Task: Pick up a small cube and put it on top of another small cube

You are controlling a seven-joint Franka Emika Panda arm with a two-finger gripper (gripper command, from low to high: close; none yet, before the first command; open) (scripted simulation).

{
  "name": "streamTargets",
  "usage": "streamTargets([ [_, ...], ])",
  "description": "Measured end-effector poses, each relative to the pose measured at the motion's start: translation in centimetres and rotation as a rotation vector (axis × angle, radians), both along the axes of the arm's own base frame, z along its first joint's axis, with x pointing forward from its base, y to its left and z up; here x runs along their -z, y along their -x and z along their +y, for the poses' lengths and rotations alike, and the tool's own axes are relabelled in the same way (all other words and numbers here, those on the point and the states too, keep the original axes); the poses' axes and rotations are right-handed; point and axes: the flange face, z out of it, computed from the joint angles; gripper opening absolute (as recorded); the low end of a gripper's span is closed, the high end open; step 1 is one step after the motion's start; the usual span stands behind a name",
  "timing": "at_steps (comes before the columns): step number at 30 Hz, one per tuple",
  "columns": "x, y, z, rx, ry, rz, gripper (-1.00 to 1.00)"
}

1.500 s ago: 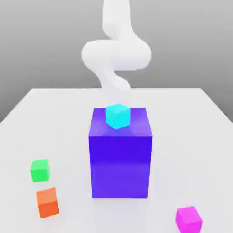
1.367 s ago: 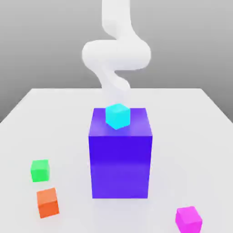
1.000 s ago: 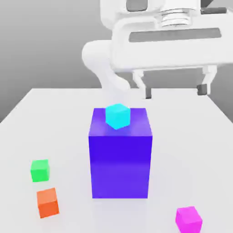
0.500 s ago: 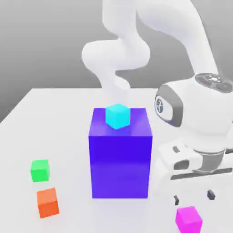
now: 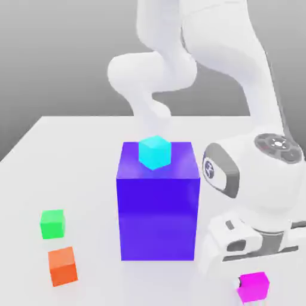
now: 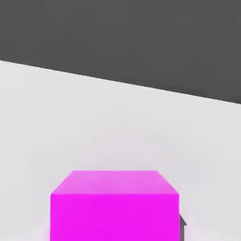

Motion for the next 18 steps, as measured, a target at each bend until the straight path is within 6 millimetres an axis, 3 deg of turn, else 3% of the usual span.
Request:
streamTargets([
  [1, -0.7, -0.5, -1.7, 0.002, 0.006, -0.006, -1.0],
  [5, -2.5, -1.0, -11.7, 0.045, 0.039, -0.016, -1.0],
  [10, -4.3, 1.9, -24.2, 0.115, 0.066, -0.012, -1.0],
  [12, -4.9, 4.4, -30.1, 0.168, 0.071, -0.007, -1.0],
  [15, -5.9, 12.3, -41.1, 0.31, 0.062, 0.006, -1.0],
  [16, -6.1, 14.8, -42.8, 0.334, 0.052, 0.009, -1.0],
  [18, -6.1, 18.2, -43.6, 0.336, 0.021, 0.01, -1.0],
])
